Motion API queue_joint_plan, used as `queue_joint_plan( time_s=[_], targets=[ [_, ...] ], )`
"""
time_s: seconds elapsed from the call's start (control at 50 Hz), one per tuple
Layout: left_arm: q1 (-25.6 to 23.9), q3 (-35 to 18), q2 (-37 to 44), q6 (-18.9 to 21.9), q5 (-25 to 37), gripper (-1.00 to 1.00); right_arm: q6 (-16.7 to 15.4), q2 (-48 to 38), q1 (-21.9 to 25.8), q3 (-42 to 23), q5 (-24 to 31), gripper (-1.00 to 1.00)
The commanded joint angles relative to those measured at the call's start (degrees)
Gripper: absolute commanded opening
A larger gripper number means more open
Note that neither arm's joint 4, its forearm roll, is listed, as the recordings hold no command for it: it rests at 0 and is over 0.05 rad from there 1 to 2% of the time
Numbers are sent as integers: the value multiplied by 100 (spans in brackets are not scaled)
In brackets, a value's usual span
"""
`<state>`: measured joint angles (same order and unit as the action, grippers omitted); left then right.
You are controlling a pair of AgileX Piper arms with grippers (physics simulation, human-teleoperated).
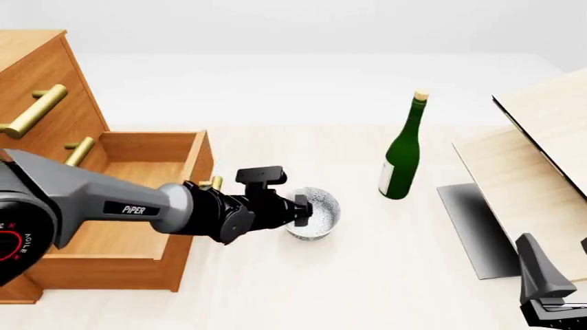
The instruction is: Put the bowl in the bottom drawer of the cabinet and close it.
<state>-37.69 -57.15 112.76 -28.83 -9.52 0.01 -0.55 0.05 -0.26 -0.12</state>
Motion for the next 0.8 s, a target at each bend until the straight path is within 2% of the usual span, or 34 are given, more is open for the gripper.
queue_joint_plan(
  time_s=[0.02,0.2,0.22,0.8],
  targets=[
    [6,3,144,-192,2,100,1,6,-2,2,1,100],
    [127,-70,226,-80,85,100,1,6,-2,2,1,100],
    [154,-63,205,-64,80,-100,0,5,-1,2,1,100],
    [142,467,-628,-49,-120,-100,0,4,-1,2,1,100]
  ],
)
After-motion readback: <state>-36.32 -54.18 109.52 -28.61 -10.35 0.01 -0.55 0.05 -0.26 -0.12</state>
